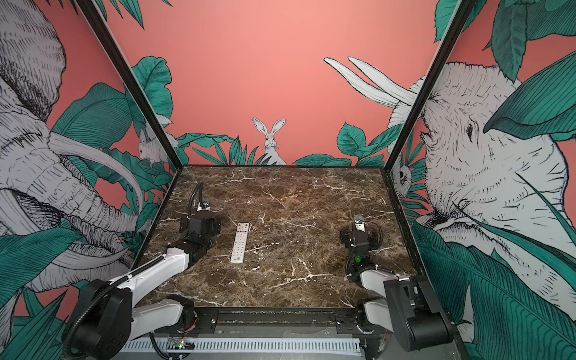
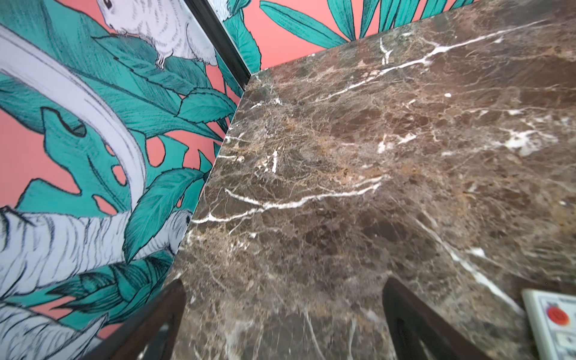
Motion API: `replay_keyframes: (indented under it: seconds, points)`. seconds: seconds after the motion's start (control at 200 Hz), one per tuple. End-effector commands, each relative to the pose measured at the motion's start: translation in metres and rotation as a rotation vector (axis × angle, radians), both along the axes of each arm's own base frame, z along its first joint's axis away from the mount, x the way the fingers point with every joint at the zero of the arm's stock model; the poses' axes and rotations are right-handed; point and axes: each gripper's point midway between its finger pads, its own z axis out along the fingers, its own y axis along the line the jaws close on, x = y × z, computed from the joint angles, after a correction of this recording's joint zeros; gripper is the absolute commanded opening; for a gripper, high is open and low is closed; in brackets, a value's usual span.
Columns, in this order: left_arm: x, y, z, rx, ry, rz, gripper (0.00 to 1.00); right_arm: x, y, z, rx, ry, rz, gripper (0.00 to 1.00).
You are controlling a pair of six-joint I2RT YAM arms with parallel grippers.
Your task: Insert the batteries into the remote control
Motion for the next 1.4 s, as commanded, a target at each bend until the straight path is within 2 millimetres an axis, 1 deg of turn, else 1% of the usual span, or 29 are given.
replay_keyframes:
  seconds: [0.0,0.075,0.19,0.345,0.47,0.59,0.64,0.755,0.765,0.82,0.92,0.99,1.03,1.09,1.125,1.205,1.285,1.395]
  points:
    - [0.016,-0.004,0.015,0.005,-0.114,-0.03,1.0,0.019,0.003,0.041,-0.005,-0.173,0.014,0.99]
    - [0.022,-0.005,0.012,0.016,-0.139,-0.041,1.0,0.024,0.004,0.041,-0.01,-0.171,0.016,0.99]
    - [0.028,-0.006,0.009,0.025,-0.174,-0.056,1.0,0.031,0.0,0.032,0.02,-0.179,0.007,0.99]
    - [0.033,-0.005,0.002,0.025,-0.206,-0.071,1.0,0.036,-0.001,0.022,0.035,-0.18,0.008,0.99]
    - [0.034,-0.002,-0.008,0.013,-0.216,-0.08,1.0,0.039,-0.003,0.014,0.042,-0.171,-0.002,0.99]
    - [0.042,0.003,-0.015,-0.005,-0.223,-0.083,0.99,0.041,-0.005,0.013,0.047,-0.165,-0.008,0.99]
    - [0.042,0.004,-0.019,-0.013,-0.194,-0.079,1.0,0.043,-0.005,0.012,0.045,-0.157,-0.01,0.99]
    - [0.046,0.007,-0.019,-0.054,-0.195,-0.093,1.0,0.051,-0.008,0.011,0.045,-0.118,-0.032,0.99]
    - [0.046,0.007,-0.02,-0.057,-0.192,-0.094,1.0,0.051,-0.008,0.008,0.043,-0.105,-0.032,0.99]
    - [0.048,0.009,-0.023,-0.076,-0.17,-0.098,0.99,0.055,-0.008,0.008,0.043,-0.086,-0.037,0.99]
    - [0.051,0.011,-0.025,-0.109,-0.163,-0.106,1.0,0.057,-0.01,0.007,0.05,-0.074,-0.045,0.99]
    - [0.052,0.014,-0.03,-0.154,-0.151,-0.119,1.0,0.058,-0.014,0.005,0.065,-0.061,-0.057,0.99]
    - [0.052,0.017,-0.037,-0.183,-0.14,-0.124,0.99,0.059,-0.016,0.005,0.077,-0.058,-0.059,0.99]
    - [0.05,0.021,-0.043,-0.193,-0.168,-0.119,0.99,0.059,-0.018,0.004,0.088,-0.059,-0.062,0.99]
    - [0.053,0.021,-0.037,-0.186,-0.198,-0.126,0.99,0.059,-0.018,0.004,0.088,-0.059,-0.062,0.99]
    - [0.05,0.021,-0.042,-0.199,-0.159,-0.119,1.0,0.06,-0.018,0.005,0.089,-0.06,-0.061,0.99]
    - [0.052,0.022,-0.037,-0.186,-0.193,-0.121,1.0,0.06,-0.018,0.005,0.089,-0.059,-0.063,0.99]
    - [0.05,0.022,-0.041,-0.195,-0.164,-0.116,0.99,0.059,-0.019,0.004,0.091,-0.058,-0.063,0.99]
